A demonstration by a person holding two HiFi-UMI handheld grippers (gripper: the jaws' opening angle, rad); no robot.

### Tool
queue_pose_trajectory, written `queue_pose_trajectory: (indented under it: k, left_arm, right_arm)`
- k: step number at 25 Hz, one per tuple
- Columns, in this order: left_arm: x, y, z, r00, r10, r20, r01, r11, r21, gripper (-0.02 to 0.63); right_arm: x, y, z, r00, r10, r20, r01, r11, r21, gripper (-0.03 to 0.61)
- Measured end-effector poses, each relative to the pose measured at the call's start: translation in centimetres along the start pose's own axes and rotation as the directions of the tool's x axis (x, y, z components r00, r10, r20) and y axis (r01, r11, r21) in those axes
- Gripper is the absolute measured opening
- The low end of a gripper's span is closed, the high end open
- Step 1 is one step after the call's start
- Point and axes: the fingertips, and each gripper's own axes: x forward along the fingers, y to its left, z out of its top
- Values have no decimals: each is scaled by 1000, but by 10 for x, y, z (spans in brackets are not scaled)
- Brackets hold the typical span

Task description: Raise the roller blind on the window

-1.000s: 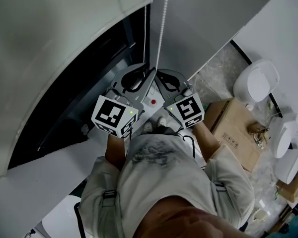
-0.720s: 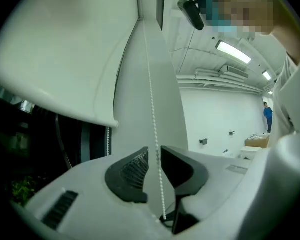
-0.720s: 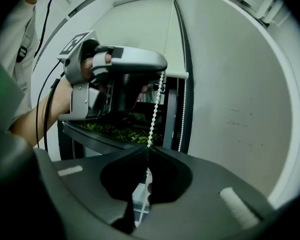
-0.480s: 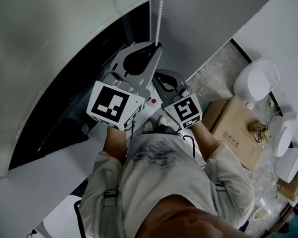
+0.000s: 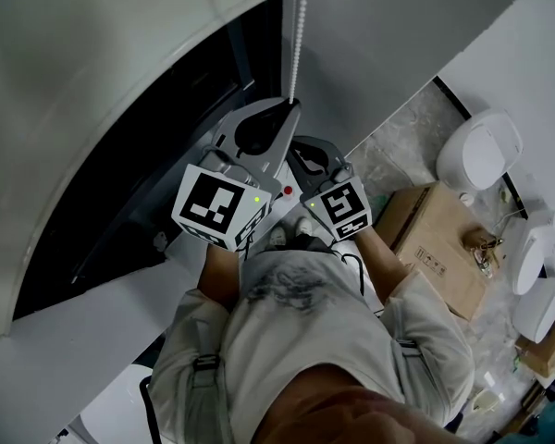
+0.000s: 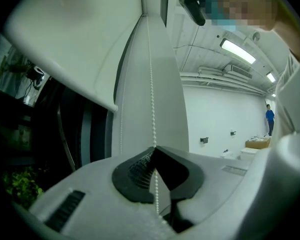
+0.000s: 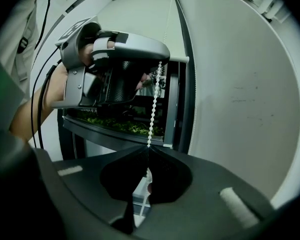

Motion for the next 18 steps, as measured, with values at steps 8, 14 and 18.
queue_pose_trajectory:
  k: [8,14,18]
  left_arm:
    - [-3,5,-27,999,10,-39,-11,999,-33,11]
    - [-7,6,-42,998,12,-63,-15,999,-44,11]
    - [-8,7,-53,997,14,-77,-18,999,-52,11]
  right_arm:
    - [10,5,-24,999,6,-43,-5,1000,15,11]
    - [14,7,-38,998,5,-68,-3,1000,22,11]
    - [17,10,-49,997,8,-83,-6,1000,27,11]
